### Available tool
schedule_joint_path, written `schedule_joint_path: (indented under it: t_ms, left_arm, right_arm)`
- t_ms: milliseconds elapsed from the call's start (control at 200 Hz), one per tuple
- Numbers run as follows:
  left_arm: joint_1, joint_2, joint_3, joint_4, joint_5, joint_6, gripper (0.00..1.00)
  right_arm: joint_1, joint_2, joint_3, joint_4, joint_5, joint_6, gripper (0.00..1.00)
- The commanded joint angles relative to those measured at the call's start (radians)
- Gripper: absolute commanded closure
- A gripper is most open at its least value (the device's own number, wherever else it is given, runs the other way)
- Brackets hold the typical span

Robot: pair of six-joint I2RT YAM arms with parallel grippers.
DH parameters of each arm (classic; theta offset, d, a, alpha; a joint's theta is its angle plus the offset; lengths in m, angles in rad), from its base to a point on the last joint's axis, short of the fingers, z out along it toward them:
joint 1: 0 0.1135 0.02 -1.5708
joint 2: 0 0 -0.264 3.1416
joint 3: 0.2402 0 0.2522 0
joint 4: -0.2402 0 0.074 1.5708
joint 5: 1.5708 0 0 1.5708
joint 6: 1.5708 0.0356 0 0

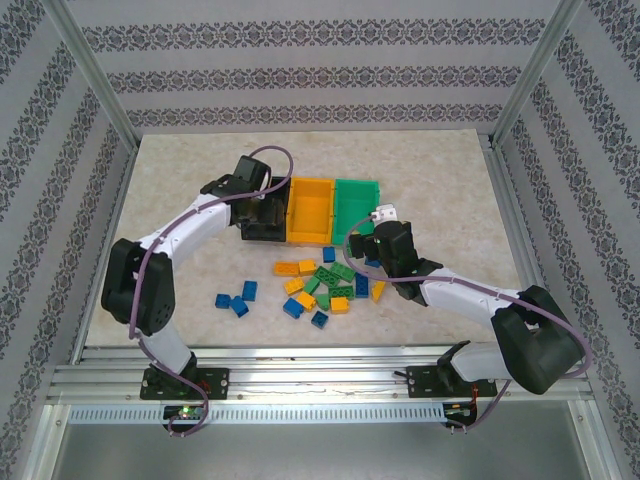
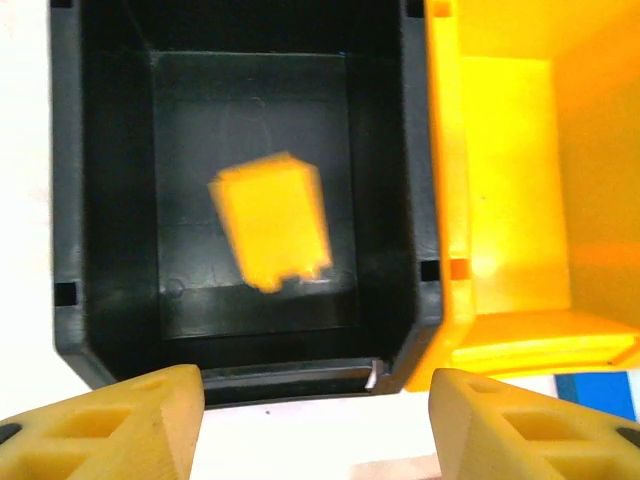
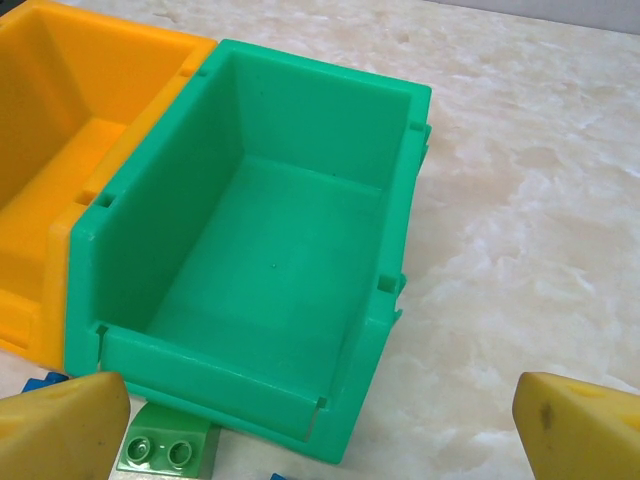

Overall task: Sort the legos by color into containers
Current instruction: Place the lego in the container, then pick up the lego from the middle-left of the table.

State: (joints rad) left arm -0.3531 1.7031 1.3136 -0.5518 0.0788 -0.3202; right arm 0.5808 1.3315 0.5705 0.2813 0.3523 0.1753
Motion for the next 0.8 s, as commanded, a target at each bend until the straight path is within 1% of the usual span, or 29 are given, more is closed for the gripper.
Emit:
schedule_joint_path:
  t_ms: [0, 160, 230, 360, 440, 490, 635, 794]
  left_arm:
    - [0.003, -0.069, -0.060, 0.026, 0.084, 0.014, 0.39]
    - [0.001, -0.195, -0.223, 0.154, 0.196, -0.019, 0.39]
    - [-0.001, -0.247, -0.294, 0.213, 0.261, -0.032, 0.38]
    - [-0.024, -0.290, -0.372, 0.278, 0.344, -0.036, 0.39]
    - [-0.054, -0.290, -0.386, 0.282, 0.352, -0.020, 0.39]
    - [-0.078, -0.286, -0.389, 0.283, 0.344, -0.014, 0.40]
    - [-0.162, -0.245, -0.355, 0.266, 0.317, 0.008, 0.40]
    - [-0.254, -0.176, -0.296, 0.247, 0.293, 0.051, 0.41]
  right_arm:
    - [0.010, 0.000, 0.000, 0.020, 0.018, -0.010, 0.02]
    - [0.011, 0.013, 0.005, 0.030, -0.007, 0.010, 0.02]
    - [0.010, 0.024, 0.012, 0.031, -0.006, 0.018, 0.02]
    - [0.009, 0.032, 0.023, 0.028, -0.006, 0.004, 0.02]
    - [-0.001, 0.015, 0.023, 0.011, 0.026, -0.011, 0.02]
    - [-0.026, -0.002, 0.007, 0.015, 0.015, 0.008, 0.02]
    - [-0.142, -0.039, -0.034, 0.023, -0.128, 0.122, 0.02]
    - [-0.252, -0.049, -0.065, 0.035, -0.228, 0.222, 0.02]
